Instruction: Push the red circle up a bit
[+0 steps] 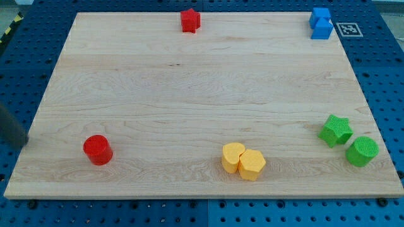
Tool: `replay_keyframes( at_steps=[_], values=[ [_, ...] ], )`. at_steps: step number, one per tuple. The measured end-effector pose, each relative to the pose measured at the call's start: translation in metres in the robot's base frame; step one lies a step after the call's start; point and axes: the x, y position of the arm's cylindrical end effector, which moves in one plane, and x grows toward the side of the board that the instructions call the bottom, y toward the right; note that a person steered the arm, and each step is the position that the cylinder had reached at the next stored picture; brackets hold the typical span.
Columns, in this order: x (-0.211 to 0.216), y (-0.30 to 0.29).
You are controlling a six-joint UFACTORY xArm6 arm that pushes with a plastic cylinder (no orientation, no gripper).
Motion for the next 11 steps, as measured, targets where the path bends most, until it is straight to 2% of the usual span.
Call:
replay_keyframes(
  at_steps=[1, 2, 4, 7, 9, 11],
  values=[
    [0.044, 0.003],
    [0.044, 0.003],
    [0.045, 0.087],
    [0.019, 0.108],
    [0.015, 0.150],
    [0.017, 0.162]
  ],
)
